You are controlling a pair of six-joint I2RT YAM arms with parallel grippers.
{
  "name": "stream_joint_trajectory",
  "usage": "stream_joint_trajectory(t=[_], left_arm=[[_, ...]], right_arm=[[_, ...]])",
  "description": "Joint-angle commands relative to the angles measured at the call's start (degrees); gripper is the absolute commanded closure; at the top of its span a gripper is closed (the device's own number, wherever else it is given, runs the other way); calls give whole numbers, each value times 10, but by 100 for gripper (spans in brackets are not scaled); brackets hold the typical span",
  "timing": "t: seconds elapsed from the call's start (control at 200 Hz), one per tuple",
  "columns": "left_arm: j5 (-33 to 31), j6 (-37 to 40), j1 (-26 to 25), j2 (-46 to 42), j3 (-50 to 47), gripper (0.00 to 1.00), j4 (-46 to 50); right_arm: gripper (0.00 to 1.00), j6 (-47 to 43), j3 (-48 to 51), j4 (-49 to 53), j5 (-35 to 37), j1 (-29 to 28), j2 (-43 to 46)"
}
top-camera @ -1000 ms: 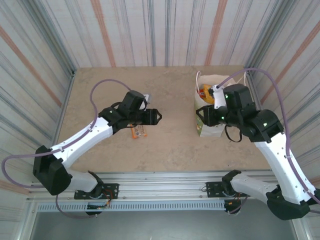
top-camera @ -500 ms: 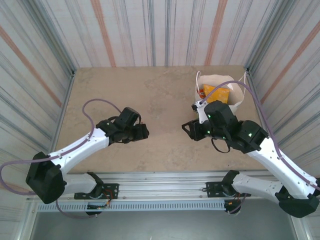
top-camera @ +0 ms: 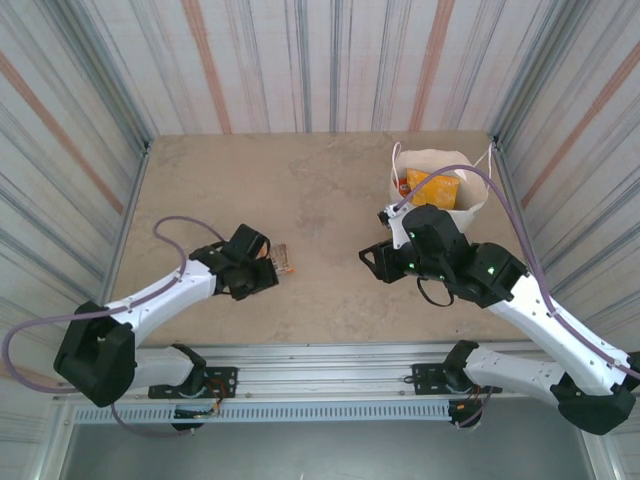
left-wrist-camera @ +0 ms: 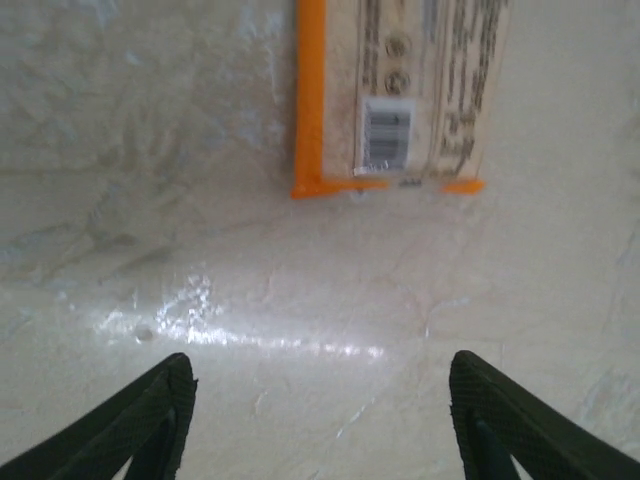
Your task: Place the snacks into the paper bag
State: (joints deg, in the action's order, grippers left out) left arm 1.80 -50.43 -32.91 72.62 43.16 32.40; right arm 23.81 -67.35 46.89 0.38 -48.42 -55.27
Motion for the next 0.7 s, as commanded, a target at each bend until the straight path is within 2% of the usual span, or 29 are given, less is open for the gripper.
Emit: stream_joint_trajectory(t=[0.0,0.21,0.626,0.691], left_arm=[[-1,22,29,17,10,34,-25],[3,75,60,83,58,36,-25],[-19,128,62,230,160,37,-12],[-19,135,61,245,168,41,-13]], right_arm=[[52,12,3,-4,3,-4,0],[52,4,-1,1,4,-4,-5],[51,10,-1,-6,-10,-3,-29],[51,11,-1,-6,-10,-3,-29]])
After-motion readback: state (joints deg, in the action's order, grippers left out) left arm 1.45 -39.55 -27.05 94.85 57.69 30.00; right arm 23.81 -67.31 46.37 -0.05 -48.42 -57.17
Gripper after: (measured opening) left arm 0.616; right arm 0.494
